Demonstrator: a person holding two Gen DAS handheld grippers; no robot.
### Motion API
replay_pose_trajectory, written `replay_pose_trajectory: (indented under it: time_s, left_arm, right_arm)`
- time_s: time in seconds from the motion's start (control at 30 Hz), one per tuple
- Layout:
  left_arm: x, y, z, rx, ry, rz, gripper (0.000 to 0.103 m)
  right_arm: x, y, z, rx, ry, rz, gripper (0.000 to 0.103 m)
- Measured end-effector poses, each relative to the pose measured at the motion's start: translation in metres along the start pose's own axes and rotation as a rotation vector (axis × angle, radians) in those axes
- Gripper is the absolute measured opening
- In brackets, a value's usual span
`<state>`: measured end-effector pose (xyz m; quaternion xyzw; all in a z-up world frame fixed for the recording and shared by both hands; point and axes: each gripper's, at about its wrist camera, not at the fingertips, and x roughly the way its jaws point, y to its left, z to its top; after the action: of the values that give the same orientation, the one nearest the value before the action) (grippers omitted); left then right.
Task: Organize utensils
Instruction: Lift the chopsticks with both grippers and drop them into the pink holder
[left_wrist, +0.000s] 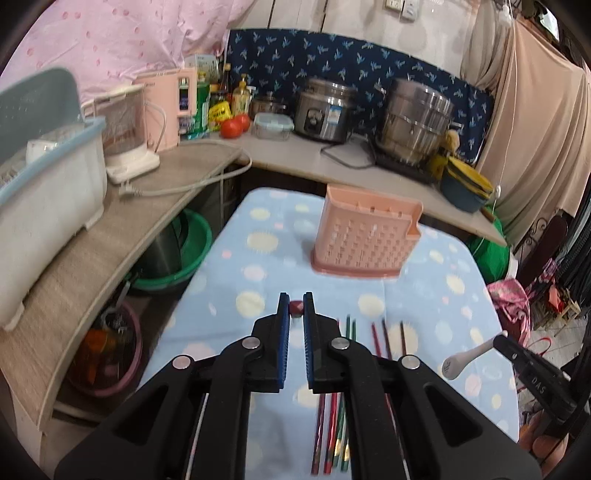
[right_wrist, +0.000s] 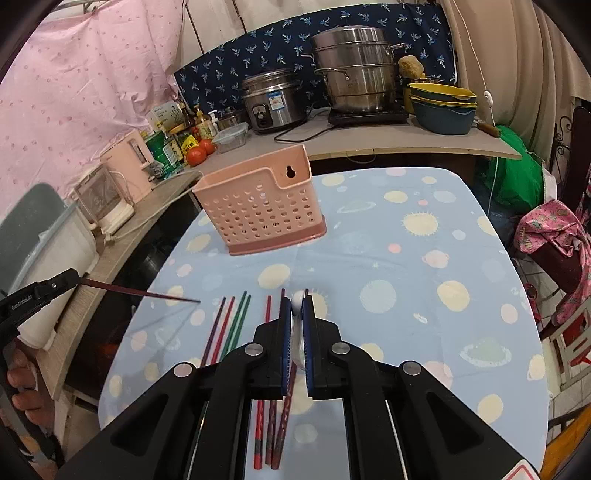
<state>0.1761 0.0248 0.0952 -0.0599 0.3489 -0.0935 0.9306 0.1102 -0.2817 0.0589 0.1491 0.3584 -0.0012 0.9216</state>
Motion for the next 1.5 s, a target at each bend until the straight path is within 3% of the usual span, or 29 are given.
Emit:
replay_pose_trajectory:
  time_s: [0.2,0.5,0.73,1.13,1.5]
  left_arm:
    - [0.004,-0.011,0.058,0.02,-0.09,0.006,0.007]
    - [-0.011,-0.029,0.145,-0.01,-0.252,-0.048,0.007]
    - [-0.004,-0.047,0.199,-0.031,-0.354,-0.09,0.007]
    - [0.096,-0.051,0.184,-0.034,-0.225,-0.063,0.007]
    - [0.133,-0.052,0.159,-0.017,-0.141,-0.03,0.009]
  right_arm:
    - [0.015,0.001,0.047,0.043,-0.048,0.071,0.006]
    - [0.045,-0.002,0.129,0.123,-0.144,0.182,0.006]
    - [0.084,0.0,0.17,0.122,-0.171,0.174,0.006]
    - [0.164,-0.018,0.165,0.138,-0.065,0.126,0.007]
    - [0.172,-0.032,0.153,0.159,-0.06,0.096,0.013]
